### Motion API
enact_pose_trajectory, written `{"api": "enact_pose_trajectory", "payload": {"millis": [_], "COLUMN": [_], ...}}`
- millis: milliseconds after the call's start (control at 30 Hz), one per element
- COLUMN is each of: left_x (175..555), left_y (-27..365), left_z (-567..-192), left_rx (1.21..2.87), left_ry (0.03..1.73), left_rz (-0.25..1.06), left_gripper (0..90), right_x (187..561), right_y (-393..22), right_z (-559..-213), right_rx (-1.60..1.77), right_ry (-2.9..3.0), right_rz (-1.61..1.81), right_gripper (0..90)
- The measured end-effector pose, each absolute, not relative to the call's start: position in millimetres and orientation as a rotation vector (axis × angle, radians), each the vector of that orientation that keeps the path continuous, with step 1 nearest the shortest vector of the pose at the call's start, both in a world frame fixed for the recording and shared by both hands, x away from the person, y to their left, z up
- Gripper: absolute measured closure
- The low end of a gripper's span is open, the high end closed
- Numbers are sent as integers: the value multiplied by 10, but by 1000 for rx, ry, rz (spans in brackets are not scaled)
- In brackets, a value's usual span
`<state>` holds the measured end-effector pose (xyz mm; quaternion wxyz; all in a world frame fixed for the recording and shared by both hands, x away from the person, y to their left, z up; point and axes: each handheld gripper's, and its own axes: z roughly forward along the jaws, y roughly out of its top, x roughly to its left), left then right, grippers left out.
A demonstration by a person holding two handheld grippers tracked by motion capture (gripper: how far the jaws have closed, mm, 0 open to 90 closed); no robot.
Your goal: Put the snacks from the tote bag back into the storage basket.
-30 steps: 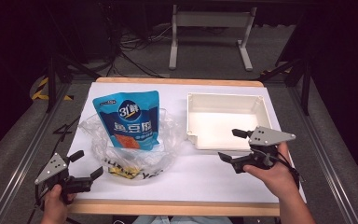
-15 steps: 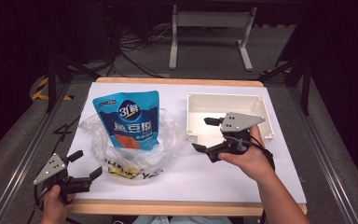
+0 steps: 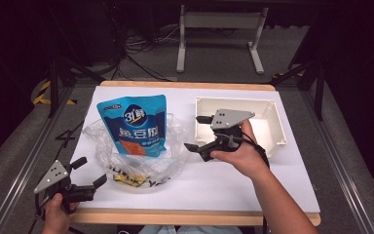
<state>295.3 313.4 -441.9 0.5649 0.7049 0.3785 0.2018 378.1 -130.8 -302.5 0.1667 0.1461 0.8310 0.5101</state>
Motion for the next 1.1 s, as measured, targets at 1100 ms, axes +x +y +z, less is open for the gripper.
{"api": "enact_pose_trajectory", "payload": {"millis": [1100], "left_x": [2967], "left_y": [3139], "left_z": [-4424], "left_rx": [1658], "left_ry": [889], "left_rz": [450], "left_gripper": [3], "right_x": [4301], "right_y": [-679], "right_z": [-3342], "right_rx": [360], "right_ry": [2408], "right_rz": [1498], "right_gripper": [62]}}
